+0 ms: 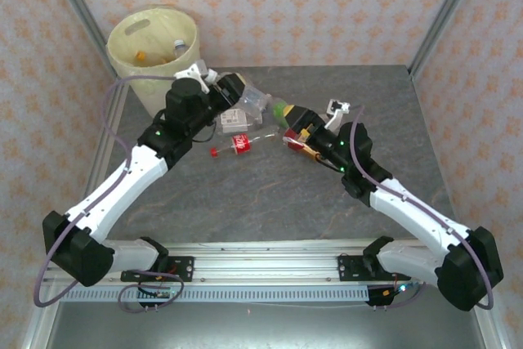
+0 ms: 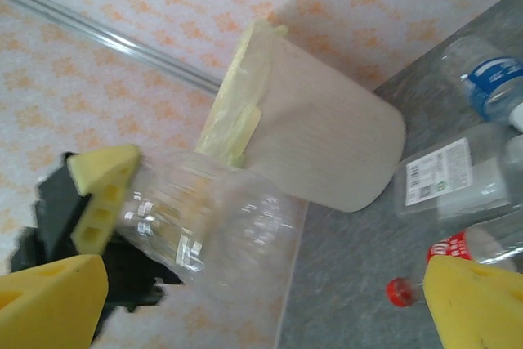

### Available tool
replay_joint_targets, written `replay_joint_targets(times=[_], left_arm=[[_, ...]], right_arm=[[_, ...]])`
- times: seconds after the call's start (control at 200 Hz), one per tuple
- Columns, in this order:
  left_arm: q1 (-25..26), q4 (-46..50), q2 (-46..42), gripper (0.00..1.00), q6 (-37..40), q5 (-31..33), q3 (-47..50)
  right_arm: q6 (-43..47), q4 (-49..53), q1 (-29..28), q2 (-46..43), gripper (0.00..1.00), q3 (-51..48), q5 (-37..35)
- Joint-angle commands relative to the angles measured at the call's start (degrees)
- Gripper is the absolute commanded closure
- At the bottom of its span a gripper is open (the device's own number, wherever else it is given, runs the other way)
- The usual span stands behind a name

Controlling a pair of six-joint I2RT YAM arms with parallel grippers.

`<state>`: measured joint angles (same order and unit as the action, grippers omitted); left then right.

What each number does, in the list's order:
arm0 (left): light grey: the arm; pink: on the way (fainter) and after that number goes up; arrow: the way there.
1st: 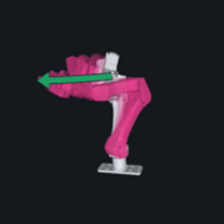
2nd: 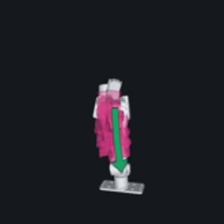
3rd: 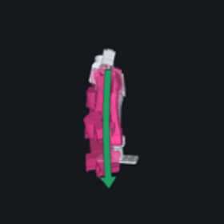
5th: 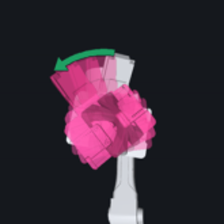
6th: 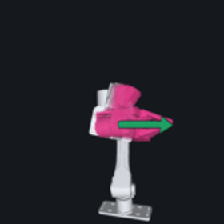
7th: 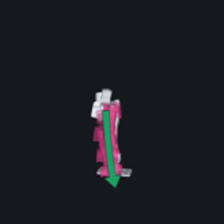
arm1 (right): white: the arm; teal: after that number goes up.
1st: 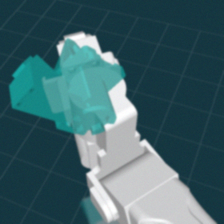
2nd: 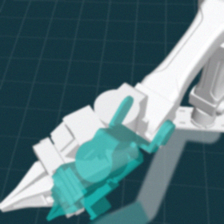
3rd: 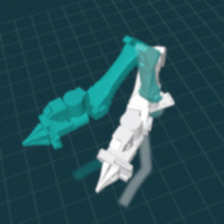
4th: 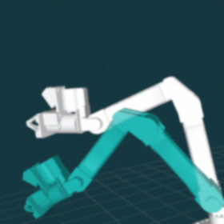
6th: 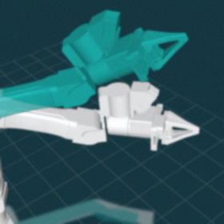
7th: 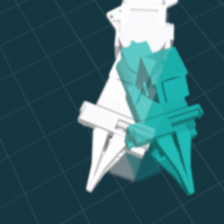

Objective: Put the plastic bottles in the bin

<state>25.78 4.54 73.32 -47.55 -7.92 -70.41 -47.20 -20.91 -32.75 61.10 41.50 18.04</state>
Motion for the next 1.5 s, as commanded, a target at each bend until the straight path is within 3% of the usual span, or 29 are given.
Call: replay_joint_targets(times=[0.0, 0.305, 0.49, 0.58, 0.701, 0.831, 1.046, 1.351, 1.411, 1.496], left_arm=[[-1.53, 8.91, -1.22, 0.46, 7.20, 6.05, -4.55], [-7.08, 11.92, -0.80, 0.45, 19.14, 16.35, -11.09], [-8.65, 12.80, 2.03, 0.45, 27.01, 29.49, -17.37], [-9.01, 8.30, 3.07, 0.45, 30.44, 36.65, -17.78], [-11.08, 1.36, 5.77, 0.44, 34.41, 41.69, -18.26], [-16.11, 0.31, 12.39, 0.44, 35.75, 42.86, -23.14], [-25.03, 15.54, 26.14, 0.45, 30.86, 39.00, -40.06], [-28.57, 30.37, 38.42, 0.44, 29.81, 40.26, -54.12], [-29.02, 34.33, 40.66, 0.38, 28.57, 41.61, -57.75], [-29.48, 40.86, 44.09, 0.21, 26.70, 42.68, -64.56]], right_arm=[[3.08, 5.10, -0.21, -2.13, 0.01, 0.24, -5.64], [2.07, 10.45, -0.22, -6.67, 0.01, -4.08, -17.95], [3.04, 11.74, -0.21, -8.09, 0.01, -4.70, -18.93], [3.47, 12.26, -0.21, -8.19, 0.01, -4.63, -18.77], [3.83, 12.66, -0.21, -8.19, 0.01, -4.19, -17.92], [4.27, 13.62, -0.23, -8.23, 0.01, -3.63, -17.09], [4.90, 15.66, -0.21, -9.31, 0.01, -3.09, -16.71], [5.19, 16.16, -0.22, -10.23, 0.01, -3.46, -17.50], [5.45, 16.15, -0.19, -10.21, 0.01, -3.35, -17.48], [5.70, 16.20, -0.21, -10.21, 0.01, -3.32, -17.52]])
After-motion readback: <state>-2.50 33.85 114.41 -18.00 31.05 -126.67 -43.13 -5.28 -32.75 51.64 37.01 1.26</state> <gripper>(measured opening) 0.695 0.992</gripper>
